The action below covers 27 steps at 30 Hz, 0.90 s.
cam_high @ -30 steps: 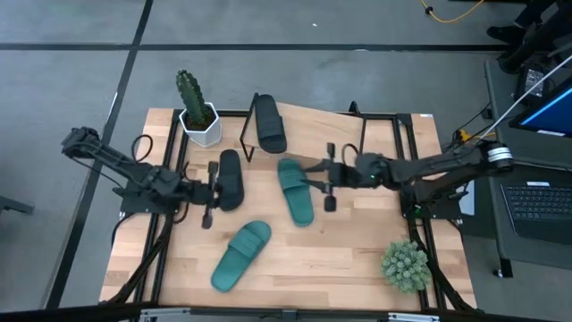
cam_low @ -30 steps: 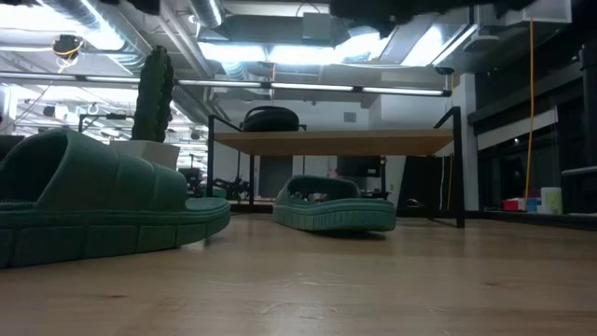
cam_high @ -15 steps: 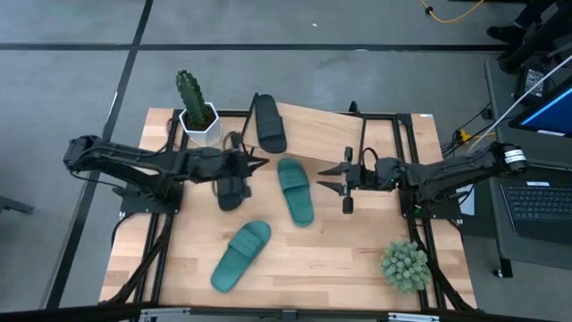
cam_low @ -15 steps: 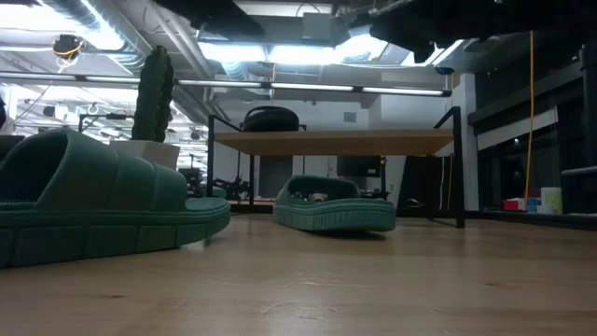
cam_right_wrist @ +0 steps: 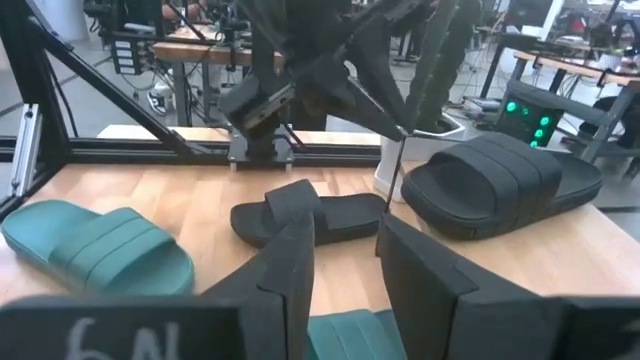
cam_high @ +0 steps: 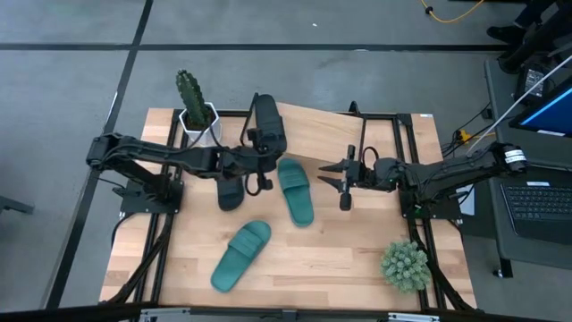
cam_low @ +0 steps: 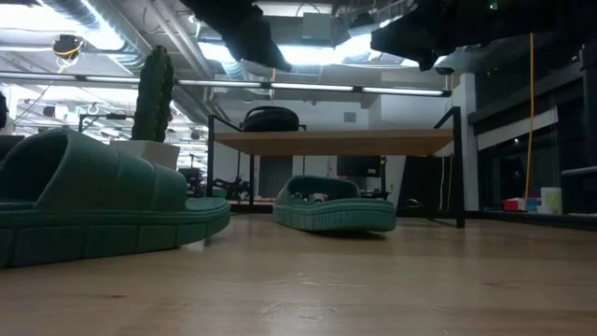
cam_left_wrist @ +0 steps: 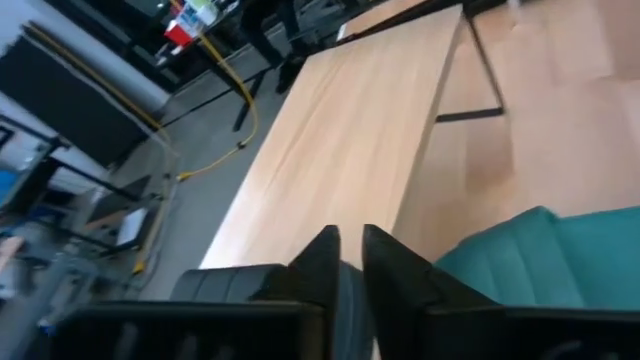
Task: Pick and place slides into the shelf
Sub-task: Put the bottom black slide on the shelf
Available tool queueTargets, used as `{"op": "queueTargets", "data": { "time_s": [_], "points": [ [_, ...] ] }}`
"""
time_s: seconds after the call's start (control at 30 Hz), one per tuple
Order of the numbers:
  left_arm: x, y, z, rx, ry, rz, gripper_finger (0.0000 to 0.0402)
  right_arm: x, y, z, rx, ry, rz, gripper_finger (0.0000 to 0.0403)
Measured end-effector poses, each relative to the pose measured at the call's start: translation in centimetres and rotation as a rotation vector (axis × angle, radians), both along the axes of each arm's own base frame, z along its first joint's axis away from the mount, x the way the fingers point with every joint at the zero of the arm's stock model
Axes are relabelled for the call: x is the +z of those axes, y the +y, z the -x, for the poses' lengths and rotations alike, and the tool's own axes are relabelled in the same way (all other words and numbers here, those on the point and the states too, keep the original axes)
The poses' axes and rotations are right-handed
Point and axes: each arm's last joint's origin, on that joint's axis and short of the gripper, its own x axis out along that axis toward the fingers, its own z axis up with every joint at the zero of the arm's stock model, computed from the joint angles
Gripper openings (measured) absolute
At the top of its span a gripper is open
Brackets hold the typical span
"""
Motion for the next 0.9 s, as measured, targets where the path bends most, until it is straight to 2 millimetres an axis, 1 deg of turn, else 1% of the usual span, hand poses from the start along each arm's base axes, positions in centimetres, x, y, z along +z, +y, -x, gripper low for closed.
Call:
{"op": "queueTargets", "data": {
  "time_s": [0.2, 0.33, 0.47, 0.6, 0.73, 0.9],
  "points": [
    [-0.1, 0.2, 0.2, 0.08, 0.019, -0.043, 0.0112, -0.1, 0.0, 0.0, -0.003, 0.01, -0.029, 0.0116],
    [-0.3, 0.3, 0.4, 0.101, 0.052, -0.052, 0.0142, -0.2, 0.0, 0.0, -0.006, 0.007, -0.048, 0.0116],
    [-0.7, 0.6, 0.7, 0.125, 0.081, -0.031, 0.0148, -0.2, 0.0, 0.0, -0.006, 0.012, -0.047, 0.0116],
    [-0.9, 1.4, 0.9, 0.157, 0.098, -0.021, 0.0149, -0.2, 0.0, 0.0, -0.005, 0.012, -0.044, 0.0116],
    [-2.1, 2.4, 0.4, 0.185, 0.157, -0.022, 0.0149, -0.2, 0.0, 0.0, -0.005, 0.012, -0.044, 0.0116],
    [-3.8, 3.6, -0.7, 0.23, 0.237, -0.094, 0.0149, -0.2, 0.0, 0.0, -0.005, 0.013, -0.041, 0.0116]
  ]
}}
